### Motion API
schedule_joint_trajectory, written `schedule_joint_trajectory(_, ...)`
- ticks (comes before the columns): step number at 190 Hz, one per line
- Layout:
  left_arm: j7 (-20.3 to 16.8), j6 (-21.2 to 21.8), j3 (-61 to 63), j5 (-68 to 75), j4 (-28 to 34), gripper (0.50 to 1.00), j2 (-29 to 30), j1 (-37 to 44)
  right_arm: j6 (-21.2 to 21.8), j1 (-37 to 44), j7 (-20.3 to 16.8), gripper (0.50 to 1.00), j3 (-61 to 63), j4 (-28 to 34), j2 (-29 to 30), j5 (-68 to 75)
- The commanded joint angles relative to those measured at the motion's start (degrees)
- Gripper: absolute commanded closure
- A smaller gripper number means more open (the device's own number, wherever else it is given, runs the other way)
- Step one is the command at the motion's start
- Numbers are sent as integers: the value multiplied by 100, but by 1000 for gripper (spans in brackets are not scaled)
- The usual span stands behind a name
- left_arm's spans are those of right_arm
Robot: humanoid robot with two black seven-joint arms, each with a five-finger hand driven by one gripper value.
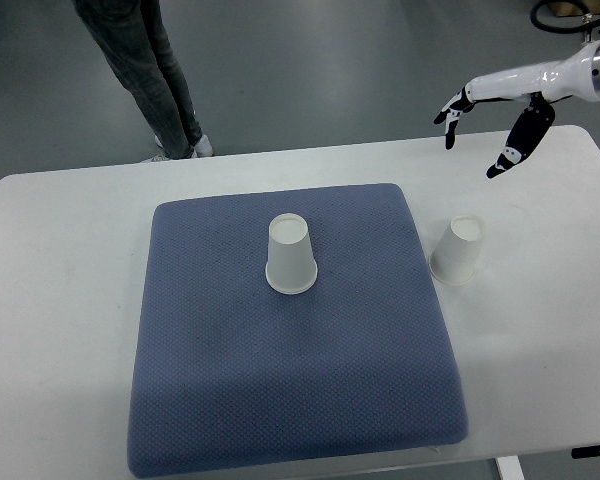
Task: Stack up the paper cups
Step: 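Move the right hand over the second white cup beside the pad, then close the right hand fingers around the white cup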
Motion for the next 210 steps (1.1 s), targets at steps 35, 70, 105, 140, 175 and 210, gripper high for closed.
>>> schedule_joint_trajectory(35, 0, 0, 0, 6, 0, 500, 0, 0, -809, -703, 13, 591, -375, -89, 213, -654)
schedule_joint_trajectory(70, 0, 0, 0, -3, 0, 500, 0, 0, -1011, -1046, 13, 591, -375, -204, 372, -821)
schedule_joint_trajectory(105, 0, 0, 0, -3, 0, 500, 0, 0, -1266, -1213, 13, 591, -375, -414, 556, -830)
schedule_joint_trajectory(140, 0, 0, 0, -3, 0, 500, 0, 0, -1416, -1388, 22, 591, -375, -573, 706, -848)
schedule_joint_trajectory(175, 0, 0, 9, -3, 0, 500, 0, 0, -1635, -1608, 22, 591, -375, -757, 802, -848)
schedule_joint_trajectory(210, 0, 0, 0, -3, 0, 500, 0, 0, -1882, -1775, 22, 591, -375, -880, 837, -848)
